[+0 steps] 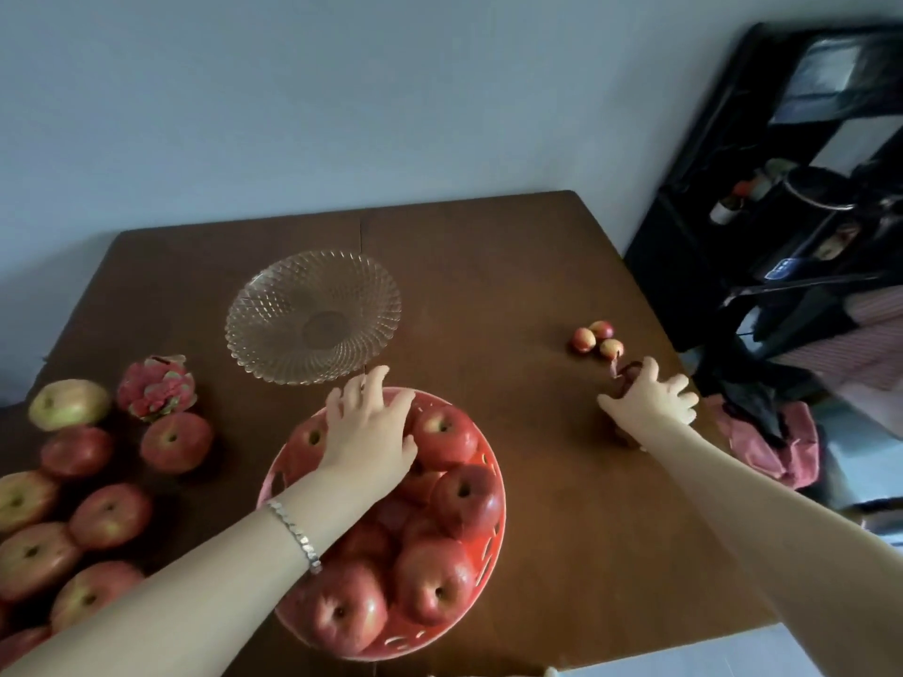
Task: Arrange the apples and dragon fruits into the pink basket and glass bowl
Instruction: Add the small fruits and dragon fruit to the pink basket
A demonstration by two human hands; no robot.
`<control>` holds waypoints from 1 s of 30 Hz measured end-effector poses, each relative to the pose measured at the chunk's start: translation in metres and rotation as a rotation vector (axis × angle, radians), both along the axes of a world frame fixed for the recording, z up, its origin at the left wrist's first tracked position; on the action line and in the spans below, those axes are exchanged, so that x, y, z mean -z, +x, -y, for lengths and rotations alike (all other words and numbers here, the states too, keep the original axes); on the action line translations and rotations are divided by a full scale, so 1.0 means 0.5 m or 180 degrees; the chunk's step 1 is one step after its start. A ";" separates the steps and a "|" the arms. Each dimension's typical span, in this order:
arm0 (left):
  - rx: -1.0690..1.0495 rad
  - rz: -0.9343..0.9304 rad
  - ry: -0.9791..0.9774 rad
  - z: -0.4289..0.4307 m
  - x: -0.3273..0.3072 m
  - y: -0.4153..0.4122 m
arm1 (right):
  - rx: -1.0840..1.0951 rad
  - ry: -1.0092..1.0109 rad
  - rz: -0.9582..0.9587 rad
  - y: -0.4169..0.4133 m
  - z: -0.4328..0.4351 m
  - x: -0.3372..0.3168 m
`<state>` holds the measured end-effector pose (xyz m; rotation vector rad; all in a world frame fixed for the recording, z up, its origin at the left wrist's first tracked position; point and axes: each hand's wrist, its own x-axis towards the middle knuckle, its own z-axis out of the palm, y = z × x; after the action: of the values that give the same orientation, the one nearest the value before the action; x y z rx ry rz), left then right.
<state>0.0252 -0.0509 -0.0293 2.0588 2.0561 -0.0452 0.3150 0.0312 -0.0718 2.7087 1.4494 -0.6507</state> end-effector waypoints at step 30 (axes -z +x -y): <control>-0.0704 0.1876 -0.0332 0.062 0.024 -0.193 | -0.3155 0.0355 -0.1467 -0.408 0.199 -0.117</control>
<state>-0.0710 -0.0822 -0.0415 1.5265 1.8347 0.4286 0.1109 -0.0684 -0.0134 1.5337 2.6300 -1.1053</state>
